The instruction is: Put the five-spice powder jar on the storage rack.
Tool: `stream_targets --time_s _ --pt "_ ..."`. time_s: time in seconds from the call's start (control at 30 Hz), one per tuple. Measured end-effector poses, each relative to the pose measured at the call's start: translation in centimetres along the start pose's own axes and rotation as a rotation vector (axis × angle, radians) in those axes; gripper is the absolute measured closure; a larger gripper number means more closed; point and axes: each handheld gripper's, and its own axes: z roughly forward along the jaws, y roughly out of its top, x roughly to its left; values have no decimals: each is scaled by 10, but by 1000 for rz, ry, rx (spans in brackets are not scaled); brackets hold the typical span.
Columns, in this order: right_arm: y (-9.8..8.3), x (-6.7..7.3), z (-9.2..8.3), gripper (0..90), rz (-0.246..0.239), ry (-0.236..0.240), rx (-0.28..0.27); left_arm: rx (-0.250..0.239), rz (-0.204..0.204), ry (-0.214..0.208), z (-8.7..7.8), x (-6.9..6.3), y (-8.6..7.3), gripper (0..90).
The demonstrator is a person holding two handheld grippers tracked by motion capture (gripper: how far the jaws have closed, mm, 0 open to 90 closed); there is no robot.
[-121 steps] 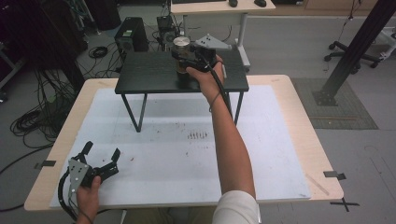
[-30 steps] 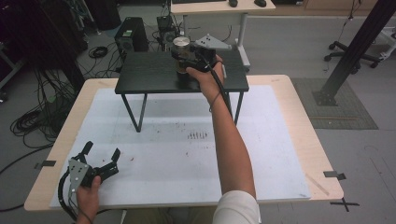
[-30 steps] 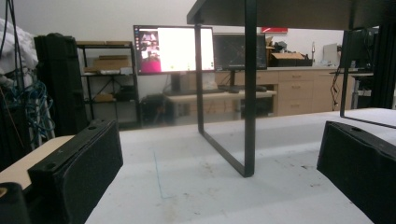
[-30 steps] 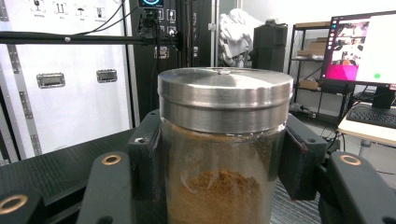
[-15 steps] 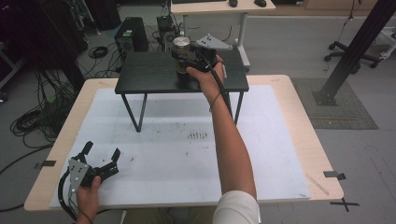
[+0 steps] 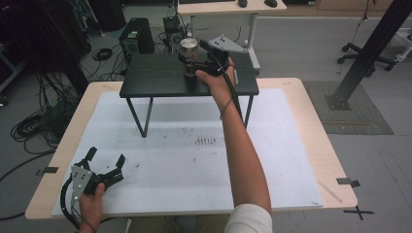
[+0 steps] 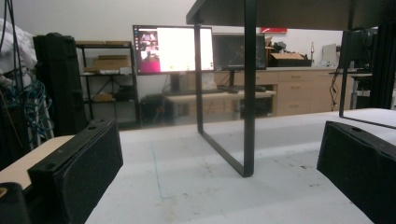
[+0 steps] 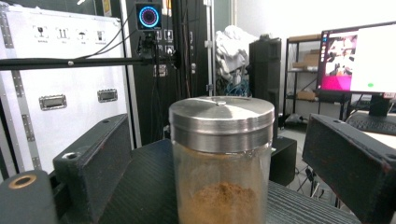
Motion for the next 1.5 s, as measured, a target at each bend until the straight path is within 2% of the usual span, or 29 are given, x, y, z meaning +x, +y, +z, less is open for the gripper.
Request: stream_targets --time_s 0.17,0.33,0.77,0.9,1.1,1.5 --pt "1 5 -16 41 -13 -24 -9 0 -1 -1 0 0 0 5" --pt "6 9 -36 42 -23 -38 -39 1 -4 -3 0 0 0 4" --pt "7 20 -87 34 -59 -48 -35 3 -4 -3 0 0 0 4" --pt "1 23 -107 37 -67 -60 -39 4 -3 -4 0 0 0 4" --pt "-12 26 -137 38 -53 -92 -49 2 2 -4 0 0 0 4" --pt "-39 27 -187 41 -29 -159 -30 3 9 2 0 -1 0 4"
